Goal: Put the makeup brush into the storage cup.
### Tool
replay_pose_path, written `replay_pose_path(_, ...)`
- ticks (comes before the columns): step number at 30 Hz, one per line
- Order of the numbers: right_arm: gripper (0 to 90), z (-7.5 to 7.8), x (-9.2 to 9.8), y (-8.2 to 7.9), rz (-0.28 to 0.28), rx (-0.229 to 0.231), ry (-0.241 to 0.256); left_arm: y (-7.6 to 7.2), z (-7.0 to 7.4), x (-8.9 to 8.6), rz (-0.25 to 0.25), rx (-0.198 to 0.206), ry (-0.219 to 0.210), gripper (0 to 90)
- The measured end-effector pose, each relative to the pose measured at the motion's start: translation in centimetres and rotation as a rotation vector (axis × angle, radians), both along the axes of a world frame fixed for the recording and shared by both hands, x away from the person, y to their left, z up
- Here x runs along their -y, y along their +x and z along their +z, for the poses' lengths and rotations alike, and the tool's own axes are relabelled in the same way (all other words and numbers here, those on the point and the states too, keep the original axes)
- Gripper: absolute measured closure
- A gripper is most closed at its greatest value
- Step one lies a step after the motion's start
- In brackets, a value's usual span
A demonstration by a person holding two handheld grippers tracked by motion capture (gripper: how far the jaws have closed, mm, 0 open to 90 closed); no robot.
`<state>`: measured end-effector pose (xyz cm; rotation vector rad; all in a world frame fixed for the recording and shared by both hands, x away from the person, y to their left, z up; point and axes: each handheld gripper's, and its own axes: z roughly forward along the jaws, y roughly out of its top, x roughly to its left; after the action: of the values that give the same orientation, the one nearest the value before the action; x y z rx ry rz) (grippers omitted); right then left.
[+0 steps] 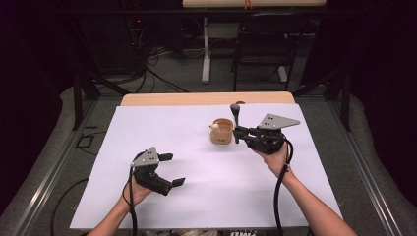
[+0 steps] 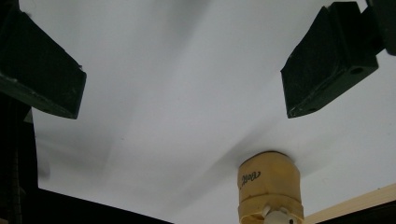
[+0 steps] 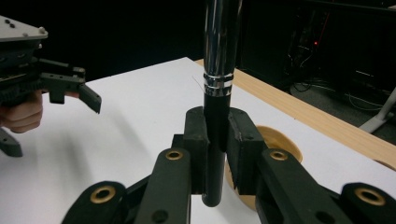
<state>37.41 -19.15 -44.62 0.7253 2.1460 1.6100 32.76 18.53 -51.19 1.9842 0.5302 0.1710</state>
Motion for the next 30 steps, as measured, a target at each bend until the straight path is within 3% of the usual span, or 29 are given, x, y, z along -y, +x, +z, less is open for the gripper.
replay_pose_path(9, 79.1, 0.3, -1.1, 1.9, -0.008, 0.009, -0.013, -0.1, 0.1, 0.0, -0.004, 0.0, -0.001, 0.0)
replay_pose_path(30, 79.1, -0.5, -1.5, 4.6, -0.044, 0.035, 0.028, -0.1, 0.1, 0.0, -0.024, -0.002, -0.01, 0.0)
